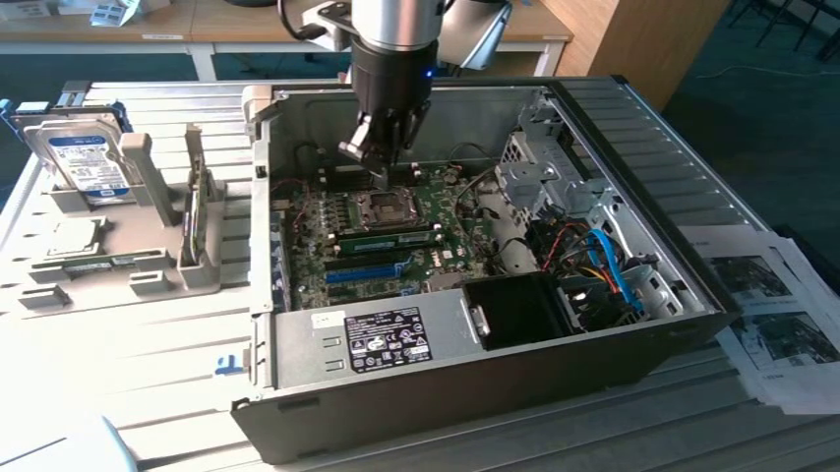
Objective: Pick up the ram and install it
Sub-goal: 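Press down the ram until it locks into place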
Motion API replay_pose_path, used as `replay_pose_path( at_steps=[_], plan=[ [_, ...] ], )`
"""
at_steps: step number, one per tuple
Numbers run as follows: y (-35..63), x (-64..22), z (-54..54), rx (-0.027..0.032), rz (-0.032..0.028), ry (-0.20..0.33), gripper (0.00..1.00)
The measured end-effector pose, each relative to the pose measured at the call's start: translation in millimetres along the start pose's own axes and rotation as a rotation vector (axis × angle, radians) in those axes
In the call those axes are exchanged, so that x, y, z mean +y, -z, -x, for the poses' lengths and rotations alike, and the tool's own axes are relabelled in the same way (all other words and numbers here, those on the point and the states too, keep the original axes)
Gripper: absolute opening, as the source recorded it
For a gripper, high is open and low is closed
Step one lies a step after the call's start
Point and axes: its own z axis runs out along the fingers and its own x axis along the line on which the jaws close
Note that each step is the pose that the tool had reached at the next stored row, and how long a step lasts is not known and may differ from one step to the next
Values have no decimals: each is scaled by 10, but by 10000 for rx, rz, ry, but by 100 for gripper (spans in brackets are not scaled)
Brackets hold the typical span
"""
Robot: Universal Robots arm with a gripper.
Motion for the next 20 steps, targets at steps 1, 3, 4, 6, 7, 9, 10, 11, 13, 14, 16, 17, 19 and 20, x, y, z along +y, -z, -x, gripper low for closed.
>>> replay_pose_path(
  at_steps=[1, 3, 4, 6, 7, 9, 10, 11, 13, 14, 16, 17, 19, 20],
  plan=[
    [0, 0, 0, -2, -1, -180, 10],
    [-1, 0, 0, -6, -3, -535, 10],
    [-1, 0, 0, -9, -4, -730, 10],
    [-1, 0, 0, -13, -6, -1091, 10],
    [-1, 0, 0, -13, -7, -1270, 10],
    [-1, 0, 0, -18, -9, -1630, 10],
    [-1, 0, 0, -20, -10, -1820, 10],
    [-1, 0, 0, -22, -11, -2000, 10],
    [-1, 0, 0, -25, -13, -2360, 10],
    [-1, 0, 0, -27, -14, -2545, 10],
    [-1, 0, 0, -32, -15, -2905, 10],
    [-1, 0, 0, -34, -17, -3095, 10],
    [-1, 0, 0, -37, -18, -3455, 10],
    [-1, 0, 0, -39, -20, -3636, 10]
  ],
)
